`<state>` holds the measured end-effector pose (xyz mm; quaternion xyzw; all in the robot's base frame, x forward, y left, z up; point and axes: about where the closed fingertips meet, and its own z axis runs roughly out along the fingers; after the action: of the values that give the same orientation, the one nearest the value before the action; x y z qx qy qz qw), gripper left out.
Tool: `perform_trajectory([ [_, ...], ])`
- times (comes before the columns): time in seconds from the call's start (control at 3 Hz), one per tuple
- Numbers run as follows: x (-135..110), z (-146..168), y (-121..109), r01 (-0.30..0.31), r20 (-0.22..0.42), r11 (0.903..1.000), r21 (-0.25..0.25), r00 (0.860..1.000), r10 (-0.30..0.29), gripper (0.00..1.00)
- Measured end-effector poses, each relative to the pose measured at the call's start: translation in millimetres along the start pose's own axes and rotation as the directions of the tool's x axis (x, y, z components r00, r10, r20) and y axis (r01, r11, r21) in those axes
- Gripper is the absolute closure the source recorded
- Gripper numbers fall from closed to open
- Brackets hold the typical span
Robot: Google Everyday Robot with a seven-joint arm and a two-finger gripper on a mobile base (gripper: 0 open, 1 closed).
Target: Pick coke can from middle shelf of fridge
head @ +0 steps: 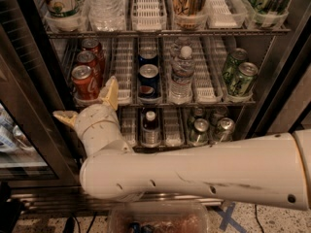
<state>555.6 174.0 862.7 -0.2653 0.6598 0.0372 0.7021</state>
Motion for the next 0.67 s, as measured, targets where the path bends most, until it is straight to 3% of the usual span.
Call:
perform_trajectory([
  [0.67,-0.3,23.4,-3.2,-0.072,0.065,0.9954,0.064,0.996,0.067,0.00],
])
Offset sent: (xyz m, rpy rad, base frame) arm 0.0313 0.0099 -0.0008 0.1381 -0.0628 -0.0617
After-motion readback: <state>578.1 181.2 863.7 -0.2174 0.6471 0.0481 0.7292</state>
